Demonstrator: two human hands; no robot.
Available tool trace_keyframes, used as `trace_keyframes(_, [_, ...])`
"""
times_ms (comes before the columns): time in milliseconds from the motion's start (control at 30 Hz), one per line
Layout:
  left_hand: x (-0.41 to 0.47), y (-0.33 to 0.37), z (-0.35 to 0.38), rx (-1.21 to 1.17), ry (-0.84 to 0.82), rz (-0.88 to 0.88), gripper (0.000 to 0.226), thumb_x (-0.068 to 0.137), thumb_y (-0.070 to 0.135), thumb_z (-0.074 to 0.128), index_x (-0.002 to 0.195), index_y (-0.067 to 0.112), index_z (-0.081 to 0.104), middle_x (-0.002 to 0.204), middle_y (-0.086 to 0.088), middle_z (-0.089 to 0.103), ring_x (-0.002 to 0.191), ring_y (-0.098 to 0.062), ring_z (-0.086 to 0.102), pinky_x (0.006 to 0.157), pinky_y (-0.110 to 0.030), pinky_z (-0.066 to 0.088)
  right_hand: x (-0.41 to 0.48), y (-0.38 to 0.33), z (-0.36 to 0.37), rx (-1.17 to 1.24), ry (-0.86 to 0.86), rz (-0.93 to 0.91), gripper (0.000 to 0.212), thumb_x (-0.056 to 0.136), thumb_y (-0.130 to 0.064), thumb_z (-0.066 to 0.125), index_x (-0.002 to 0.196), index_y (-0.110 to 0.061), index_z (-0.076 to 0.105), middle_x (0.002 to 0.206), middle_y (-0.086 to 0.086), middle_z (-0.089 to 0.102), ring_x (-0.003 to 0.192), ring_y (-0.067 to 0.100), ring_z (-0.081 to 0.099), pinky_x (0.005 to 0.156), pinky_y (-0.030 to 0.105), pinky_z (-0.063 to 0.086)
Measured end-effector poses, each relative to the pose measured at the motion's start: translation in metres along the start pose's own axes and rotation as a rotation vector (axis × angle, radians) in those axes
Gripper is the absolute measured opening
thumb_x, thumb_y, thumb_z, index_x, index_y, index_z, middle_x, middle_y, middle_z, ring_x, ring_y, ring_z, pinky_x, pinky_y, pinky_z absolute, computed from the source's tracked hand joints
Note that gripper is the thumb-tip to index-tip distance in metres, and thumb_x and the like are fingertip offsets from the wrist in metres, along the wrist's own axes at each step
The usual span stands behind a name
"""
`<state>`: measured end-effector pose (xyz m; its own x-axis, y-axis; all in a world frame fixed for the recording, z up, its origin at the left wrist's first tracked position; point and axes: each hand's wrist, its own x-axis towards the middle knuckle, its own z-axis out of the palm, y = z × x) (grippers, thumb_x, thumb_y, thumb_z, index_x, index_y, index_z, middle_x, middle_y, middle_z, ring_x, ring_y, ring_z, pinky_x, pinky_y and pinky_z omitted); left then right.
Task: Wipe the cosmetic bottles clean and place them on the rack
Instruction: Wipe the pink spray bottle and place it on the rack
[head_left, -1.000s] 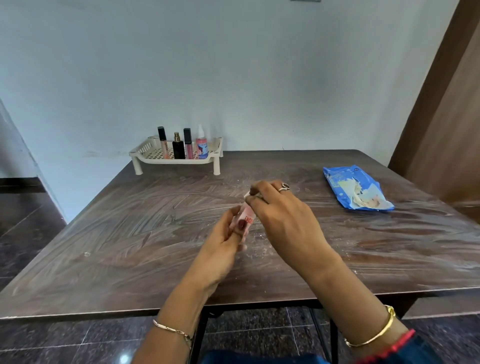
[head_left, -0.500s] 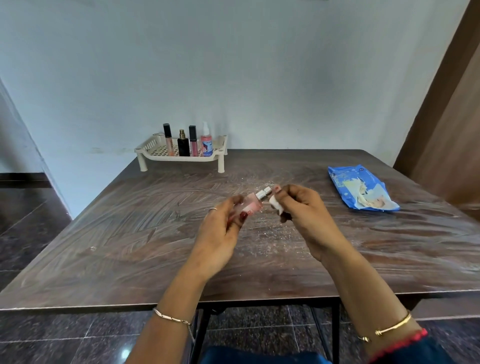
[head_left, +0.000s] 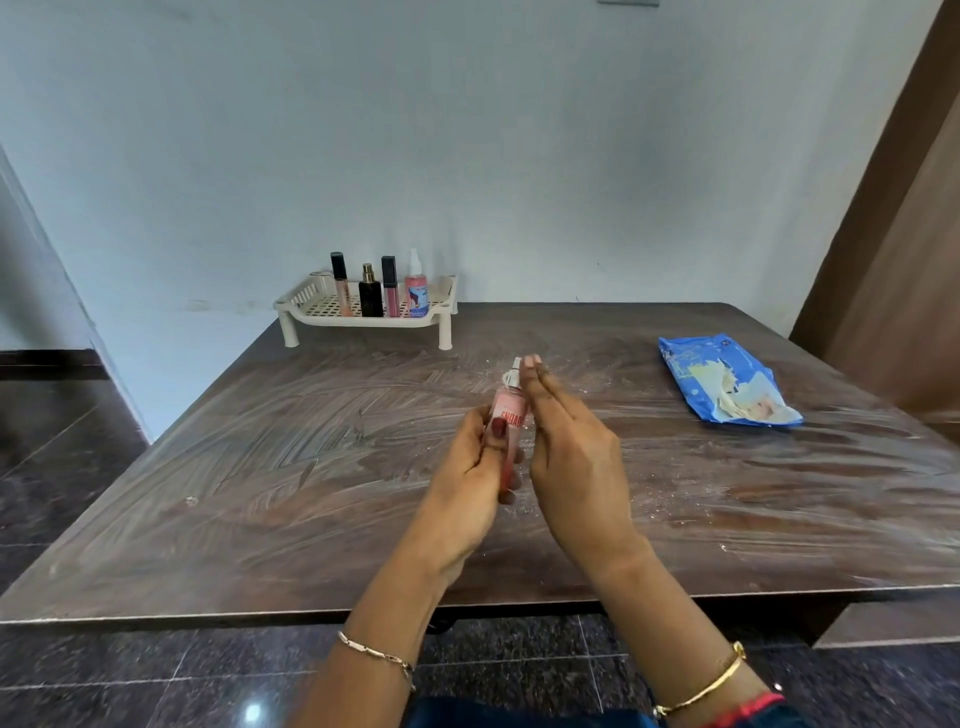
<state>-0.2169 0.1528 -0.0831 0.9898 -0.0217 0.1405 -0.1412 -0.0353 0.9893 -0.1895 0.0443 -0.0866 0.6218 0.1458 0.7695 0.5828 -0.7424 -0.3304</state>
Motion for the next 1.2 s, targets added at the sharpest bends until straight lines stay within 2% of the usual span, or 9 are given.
trace_keyframes(200, [0.005, -0.004, -0.001, -0.211, 0.023, -0.072, 0.027, 0.102, 0.032, 0.035, 0.114, 0.022, 0.056, 0.095, -0.008, 0.060, 0.079, -0.018, 0.055, 0.074, -0.033, 0.050, 0.007, -0.005, -0.002, 0.039, 0.004, -0.061, 0.042, 0.077, 0.003, 0.069, 0.118, -0.002, 0.064, 0.121, 0.011, 0.065, 0.108, 0.022, 0.065, 0.089, 0.035, 0.055])
trace_keyframes(367, [0.019, 0.004, -0.010, -0.485, 0.214, -0.089, 0.020, 0.101, 0.016, 0.038, 0.104, 0.014, 0.058, 0.085, -0.005, 0.063, 0.077, -0.014, 0.058, 0.070, -0.028, 0.047, 0.012, -0.023, 0.000, 0.073, -0.115, -0.153, 0.032, 0.079, 0.003, 0.067, 0.110, -0.004, 0.068, 0.108, 0.009, 0.070, 0.092, 0.021, 0.069, 0.077, 0.035, 0.059])
trace_keyframes(467, [0.038, 0.013, -0.030, -0.592, 0.304, -0.123, 0.013, 0.099, 0.010, 0.043, 0.103, 0.009, 0.055, 0.087, -0.007, 0.063, 0.080, -0.014, 0.059, 0.082, -0.031, 0.047, 0.027, -0.030, 0.001, 0.179, -0.235, -0.059, 0.028, 0.087, 0.000, 0.060, 0.109, -0.014, 0.071, 0.103, 0.000, 0.073, 0.087, 0.009, 0.068, 0.079, 0.026, 0.056])
trace_keyframes(567, [0.061, 0.025, -0.053, -0.525, 0.376, -0.136, 0.010, 0.096, 0.006, 0.046, 0.100, 0.008, 0.055, 0.092, -0.006, 0.065, 0.082, -0.013, 0.058, 0.086, -0.031, 0.047, 0.047, -0.025, 0.016, 0.374, -0.380, 0.198, 0.032, 0.089, 0.003, 0.056, 0.107, -0.018, 0.072, 0.102, -0.006, 0.072, 0.070, -0.006, 0.061, 0.066, 0.012, 0.050])
trace_keyframes(667, [0.086, 0.033, -0.077, -0.424, 0.433, -0.132, 0.013, 0.096, 0.008, 0.049, 0.103, 0.010, 0.059, 0.094, -0.003, 0.065, 0.079, -0.011, 0.055, 0.069, -0.025, 0.044, 0.068, -0.020, 0.041, 0.564, -0.408, 0.366, 0.036, 0.085, 0.008, 0.053, 0.098, -0.018, 0.074, 0.098, -0.006, 0.073, 0.082, 0.004, 0.066, 0.074, 0.025, 0.056])
trace_keyframes(733, [0.103, 0.031, -0.097, -0.331, 0.494, -0.125, 0.021, 0.093, 0.008, 0.055, 0.113, 0.009, 0.061, 0.098, -0.006, 0.066, 0.081, -0.012, 0.055, 0.065, -0.024, 0.040, 0.081, -0.020, 0.055, 0.544, -0.411, 0.362, 0.036, 0.084, 0.007, 0.055, 0.095, -0.020, 0.074, 0.097, -0.007, 0.073, 0.084, 0.004, 0.066, 0.070, 0.019, 0.053])
trace_keyframes(867, [0.133, 0.033, -0.141, -0.176, 0.618, -0.054, 0.016, 0.087, 0.006, 0.065, 0.100, 0.011, 0.058, 0.109, -0.013, 0.065, 0.101, -0.028, 0.061, 0.086, -0.043, 0.050, 0.103, -0.021, 0.084, 0.703, -0.418, 0.470, 0.038, 0.082, 0.008, 0.055, 0.085, -0.024, 0.075, 0.091, -0.006, 0.074, 0.086, 0.008, 0.068, 0.073, 0.024, 0.056])
trace_keyframes(1100, [0.196, 0.032, -0.215, 0.175, 0.789, 0.024, 0.039, 0.086, 0.015, 0.068, 0.121, 0.008, 0.054, 0.119, -0.009, 0.064, 0.104, -0.023, 0.059, 0.083, -0.028, 0.044, 0.128, -0.011, 0.130, 0.924, -0.425, 0.686, 0.031, 0.083, 0.016, 0.052, 0.088, -0.008, 0.072, 0.089, 0.008, 0.074, 0.086, 0.019, 0.068, 0.070, 0.024, 0.055])
trace_keyframes(1200, [0.224, 0.023, -0.238, 0.311, 0.811, 0.043, 0.040, 0.085, 0.017, 0.069, 0.121, 0.010, 0.053, 0.121, -0.006, 0.063, 0.109, -0.026, 0.058, 0.091, -0.035, 0.045, 0.136, -0.004, 0.149, 0.952, -0.445, 0.736, 0.029, 0.084, 0.014, 0.053, 0.087, -0.008, 0.071, 0.088, 0.011, 0.073, 0.081, 0.017, 0.067, 0.070, 0.025, 0.054])
